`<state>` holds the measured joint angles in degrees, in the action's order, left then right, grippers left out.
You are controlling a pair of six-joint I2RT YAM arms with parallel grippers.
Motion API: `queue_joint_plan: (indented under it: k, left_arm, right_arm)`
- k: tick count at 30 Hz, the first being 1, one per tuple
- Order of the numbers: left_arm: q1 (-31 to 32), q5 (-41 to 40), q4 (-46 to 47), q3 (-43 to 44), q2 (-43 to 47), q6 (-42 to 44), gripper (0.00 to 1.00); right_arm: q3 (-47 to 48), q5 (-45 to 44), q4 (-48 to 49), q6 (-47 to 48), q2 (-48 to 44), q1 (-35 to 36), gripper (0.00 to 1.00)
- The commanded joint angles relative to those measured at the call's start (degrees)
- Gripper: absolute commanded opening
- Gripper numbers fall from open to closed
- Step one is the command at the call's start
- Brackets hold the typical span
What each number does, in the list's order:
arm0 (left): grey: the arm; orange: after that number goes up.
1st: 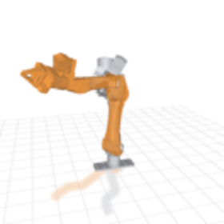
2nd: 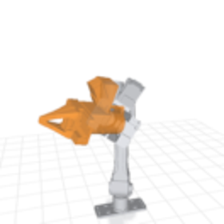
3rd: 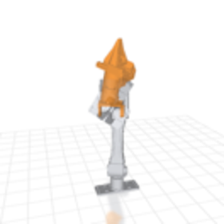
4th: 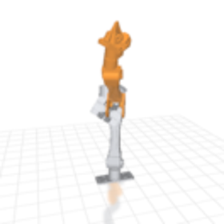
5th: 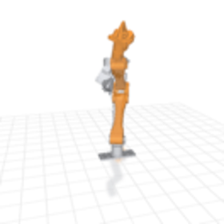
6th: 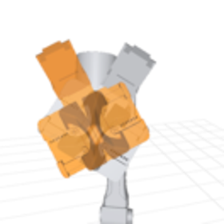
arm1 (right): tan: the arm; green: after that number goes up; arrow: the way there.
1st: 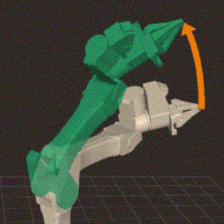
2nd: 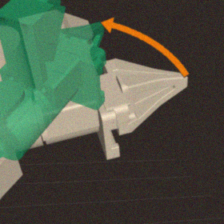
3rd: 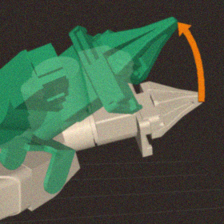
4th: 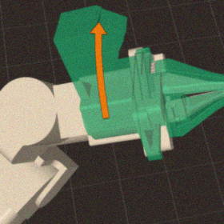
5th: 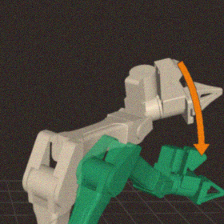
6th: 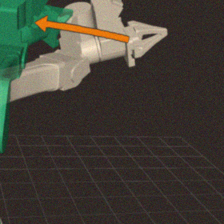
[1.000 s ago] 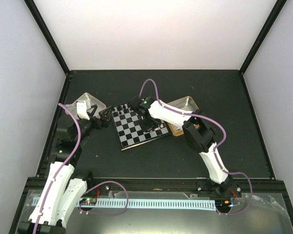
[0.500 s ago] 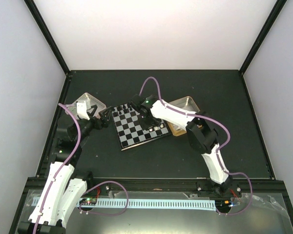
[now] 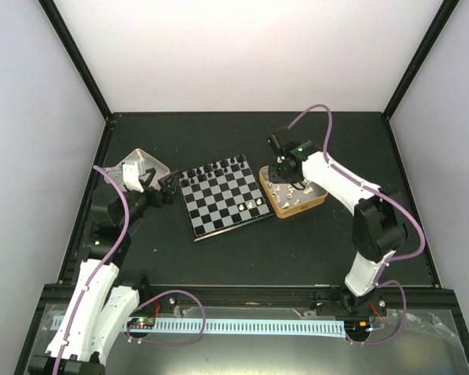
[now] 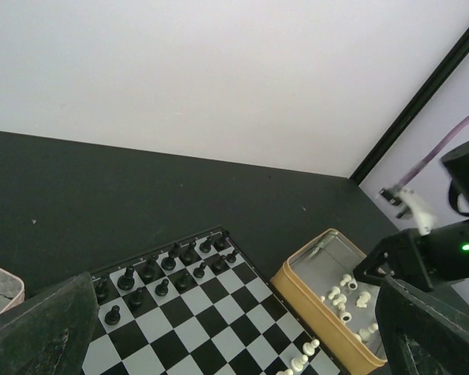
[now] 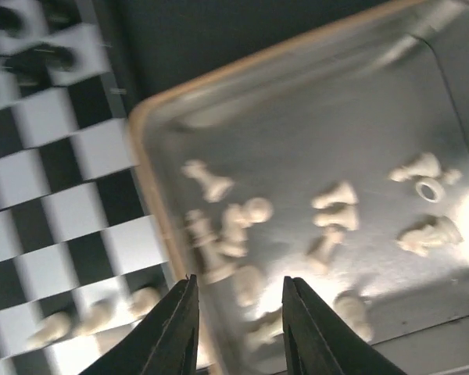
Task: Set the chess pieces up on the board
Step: Pick up the chess piece from the storage box.
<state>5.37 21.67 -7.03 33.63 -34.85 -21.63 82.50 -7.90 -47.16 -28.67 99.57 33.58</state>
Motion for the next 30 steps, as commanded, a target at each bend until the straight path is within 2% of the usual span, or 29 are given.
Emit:
queue_joint_plan:
  k: [1, 8, 13, 21, 28, 30]
  left_arm:
    - [0.2, -0.3, 1.2, 2.4, 0.3, 0.4, 0.99]
    - [0.1, -0.2, 1.3, 2.5, 0.0, 0.4, 0.99]
    - [0.1, -0.2, 1.2, 2.4, 0.0, 0.6, 0.99]
    - [0.1, -0.3, 1.4, 2.2, 0.0, 0.5, 0.99]
    - [0.1, -0.4, 1.2, 2.1, 0.2, 0.6, 0.99]
    - [0.1, -0.4, 1.3, 2.0, 0.3, 0.5, 0.99]
  right_arm:
    - [-2.6, 2.7, 3.5, -0.3, 3.6, -4.1, 0.31]
    - [2.1, 2.0, 3.5, 1.3, 11.1, -5.2, 0.33]
    - [3.9, 1.5, 3.1, 1.7, 14.6, -5.3, 0.30]
    - [4.9, 1.3, 2.4, 3.1, 17.9, -5.5, 0.22]
    - [4.9, 1.1, 2.5, 3.1, 18.3, -5.5, 0.06]
    - [4.5, 0.5, 2.6, 3.1, 17.5, -5.5, 0.05]
